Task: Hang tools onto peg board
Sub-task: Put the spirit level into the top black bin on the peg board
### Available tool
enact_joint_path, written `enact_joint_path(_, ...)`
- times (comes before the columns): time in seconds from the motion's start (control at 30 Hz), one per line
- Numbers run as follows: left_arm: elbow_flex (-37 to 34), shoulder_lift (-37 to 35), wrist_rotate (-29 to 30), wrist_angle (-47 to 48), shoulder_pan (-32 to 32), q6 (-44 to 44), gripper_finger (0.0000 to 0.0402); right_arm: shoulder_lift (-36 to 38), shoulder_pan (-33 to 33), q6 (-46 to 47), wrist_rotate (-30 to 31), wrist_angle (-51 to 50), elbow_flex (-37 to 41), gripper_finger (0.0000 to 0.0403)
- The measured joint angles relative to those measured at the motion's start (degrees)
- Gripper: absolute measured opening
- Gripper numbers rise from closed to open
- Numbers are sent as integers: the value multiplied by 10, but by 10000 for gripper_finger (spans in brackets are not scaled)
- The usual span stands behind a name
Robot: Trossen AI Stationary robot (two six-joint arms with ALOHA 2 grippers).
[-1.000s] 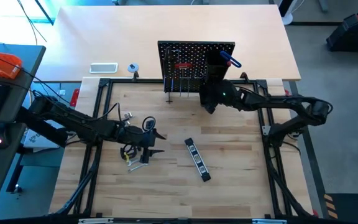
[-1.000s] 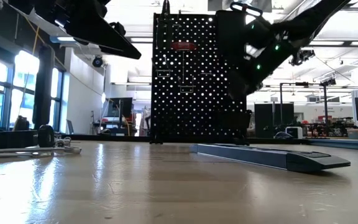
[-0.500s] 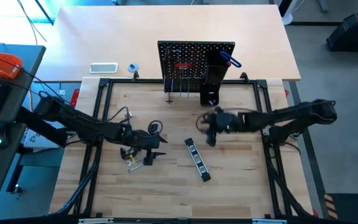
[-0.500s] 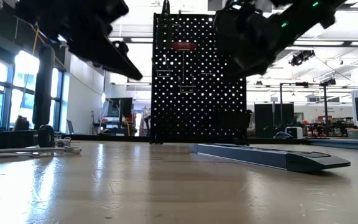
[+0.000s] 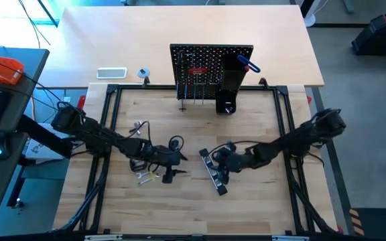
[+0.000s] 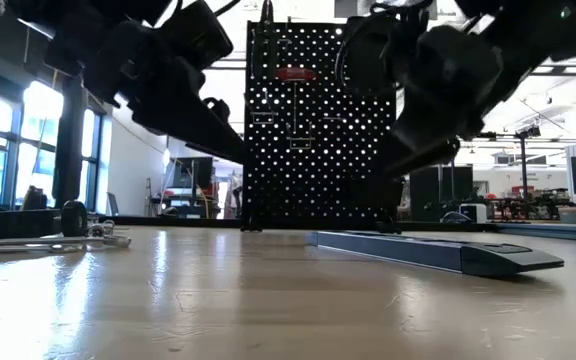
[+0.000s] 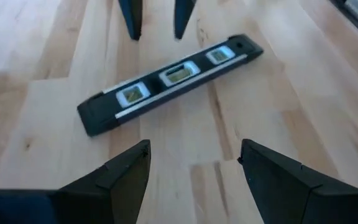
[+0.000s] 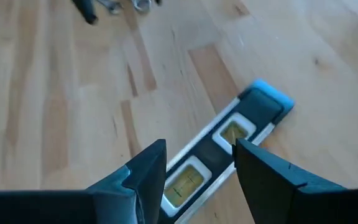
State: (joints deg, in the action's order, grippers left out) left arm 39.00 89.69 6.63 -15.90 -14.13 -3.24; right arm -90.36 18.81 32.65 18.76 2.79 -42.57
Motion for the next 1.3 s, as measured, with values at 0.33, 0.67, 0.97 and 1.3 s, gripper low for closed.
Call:
enact_joint_path(0.33,0,1,1,-9,-14,-12,243,-51,0,20,7,65,-11,186)
enact_joint_path(0.67,0,1,2,-11,-13,-11,243,-95,0,42,35,11,-40,243)
enact_joint_path(0.97,0,1,2,-12,-14,-8,243,-95,0,72,58,-19,-40,252)
enact_joint_path(1.3,0,1,2,-31,-14,-6,243,-137,0,75,54,15,-41,252)
